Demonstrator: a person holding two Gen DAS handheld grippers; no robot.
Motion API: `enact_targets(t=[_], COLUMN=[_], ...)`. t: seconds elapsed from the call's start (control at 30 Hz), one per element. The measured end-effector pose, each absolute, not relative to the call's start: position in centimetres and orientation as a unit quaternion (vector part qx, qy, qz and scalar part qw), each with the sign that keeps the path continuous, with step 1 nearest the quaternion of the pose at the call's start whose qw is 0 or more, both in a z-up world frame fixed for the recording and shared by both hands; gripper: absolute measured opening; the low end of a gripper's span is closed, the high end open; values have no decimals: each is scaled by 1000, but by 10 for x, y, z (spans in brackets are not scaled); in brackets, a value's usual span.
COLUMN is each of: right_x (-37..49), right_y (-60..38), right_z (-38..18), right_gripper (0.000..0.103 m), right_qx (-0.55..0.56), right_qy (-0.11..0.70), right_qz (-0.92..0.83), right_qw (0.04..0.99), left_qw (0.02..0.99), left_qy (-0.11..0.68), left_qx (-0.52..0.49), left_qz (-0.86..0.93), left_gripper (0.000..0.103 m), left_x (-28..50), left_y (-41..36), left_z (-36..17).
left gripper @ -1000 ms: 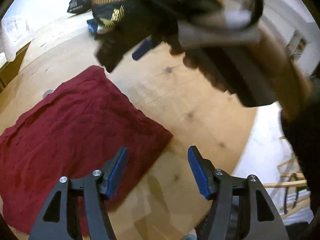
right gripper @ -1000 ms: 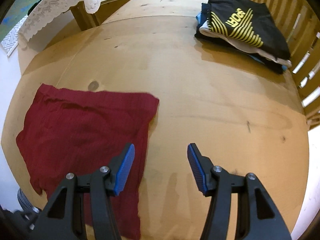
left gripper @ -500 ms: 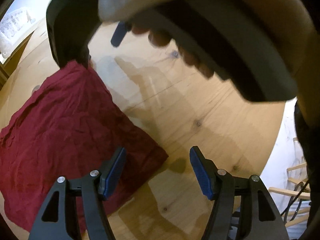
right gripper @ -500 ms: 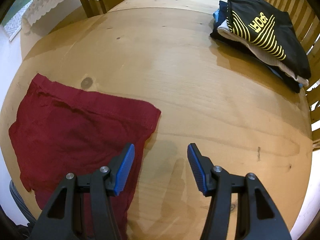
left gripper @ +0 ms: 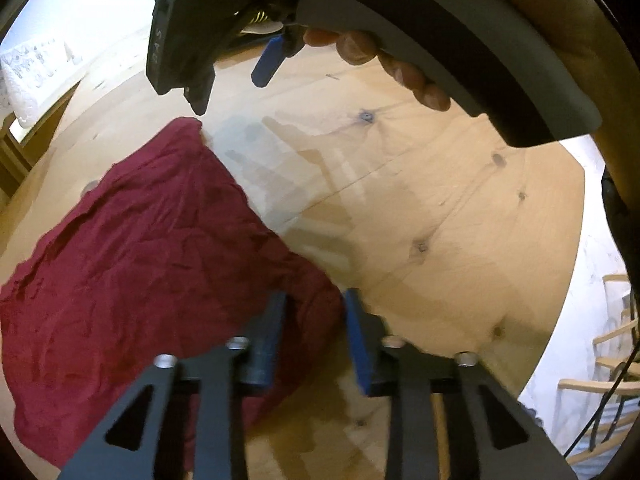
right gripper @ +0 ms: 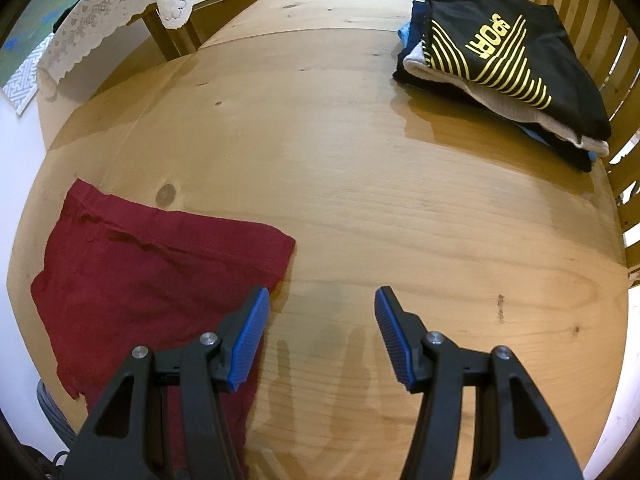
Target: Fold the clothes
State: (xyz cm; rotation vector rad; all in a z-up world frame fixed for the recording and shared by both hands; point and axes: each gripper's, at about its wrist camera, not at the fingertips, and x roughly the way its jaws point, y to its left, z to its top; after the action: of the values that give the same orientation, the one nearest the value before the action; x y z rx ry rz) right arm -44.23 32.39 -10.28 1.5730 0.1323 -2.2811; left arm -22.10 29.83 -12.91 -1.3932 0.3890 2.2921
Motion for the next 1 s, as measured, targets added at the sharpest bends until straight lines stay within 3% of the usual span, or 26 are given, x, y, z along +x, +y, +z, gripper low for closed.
enact_targets(t=[0.1, 0.37, 0.57, 0.87, 0.97, 1.0], right_x=[-447, -464, -473, -467, -467, -466], right_y=[319, 320, 322, 311, 300, 296], right_z=[-105, -120, -133, -135, -134, -133], right_gripper=[55, 55, 55, 53, 36, 15], right_qx=[559, 596, 623, 614, 612, 605], right_qy=[44, -13, -109, -112, -90, -84], right_qz=[-806, -778, -743, -752, -758, -765], right_qw=[189, 200, 220, 213, 210, 205], left_qw=[226, 252, 257, 268, 268, 268], left_qy=[125, 4, -25, -57, -70, -75], left_qx=[-506, -510, -499, -481, -473, -470], left_qz=[823, 823, 827, 833, 836, 838], left_gripper=[5, 5, 5, 5, 5, 5], left_x=[-229, -241, -242, -235, -234, -233], left_y=[310, 254, 242, 234, 223, 218], left_z=[-124, -103, -93, -86, -82, -81])
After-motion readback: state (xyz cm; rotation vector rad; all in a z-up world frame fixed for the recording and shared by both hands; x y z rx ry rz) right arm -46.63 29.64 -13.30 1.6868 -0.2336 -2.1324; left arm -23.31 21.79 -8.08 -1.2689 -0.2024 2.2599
